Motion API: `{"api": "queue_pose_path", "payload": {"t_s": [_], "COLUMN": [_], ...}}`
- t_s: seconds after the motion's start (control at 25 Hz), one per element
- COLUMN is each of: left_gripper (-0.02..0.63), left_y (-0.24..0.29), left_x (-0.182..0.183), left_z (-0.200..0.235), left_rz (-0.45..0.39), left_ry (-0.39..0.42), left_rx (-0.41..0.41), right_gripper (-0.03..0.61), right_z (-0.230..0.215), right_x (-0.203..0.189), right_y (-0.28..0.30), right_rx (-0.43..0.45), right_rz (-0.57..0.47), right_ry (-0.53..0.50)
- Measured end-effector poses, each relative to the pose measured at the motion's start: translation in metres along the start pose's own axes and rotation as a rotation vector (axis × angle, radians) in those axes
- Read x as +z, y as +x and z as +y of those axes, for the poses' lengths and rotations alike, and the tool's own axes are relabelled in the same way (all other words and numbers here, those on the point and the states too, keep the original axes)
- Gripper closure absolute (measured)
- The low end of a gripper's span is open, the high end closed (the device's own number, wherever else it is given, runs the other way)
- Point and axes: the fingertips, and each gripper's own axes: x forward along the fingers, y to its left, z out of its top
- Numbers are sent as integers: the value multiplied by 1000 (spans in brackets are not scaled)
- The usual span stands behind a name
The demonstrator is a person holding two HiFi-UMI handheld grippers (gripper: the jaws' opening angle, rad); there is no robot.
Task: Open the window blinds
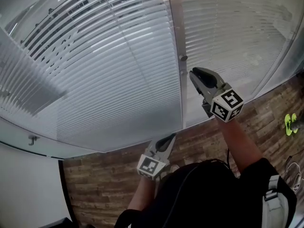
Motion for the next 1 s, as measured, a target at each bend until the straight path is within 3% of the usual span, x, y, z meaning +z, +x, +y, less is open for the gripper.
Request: {"api": "queue_pose_path", "payload": {"t_s": [0.24,0.6,1.0], "left_gripper": [609,609,609], "left_y": [3,12,38], "left_x": [0,34,52], "left_z": [-5,-21,-34], "left_rz": [-5,-23,-32], "left_ry": [-14,14,60], "left_rx": [31,63,106], "right_gripper": [572,572,574], "right_z": [30,64,44], "right_x": [-16,-41,-43], "right_y": [-64,-132,-141], "right_rx": [183,404,520], "right_rz": [-12,36,36], "right_ry": [16,67,74]}}
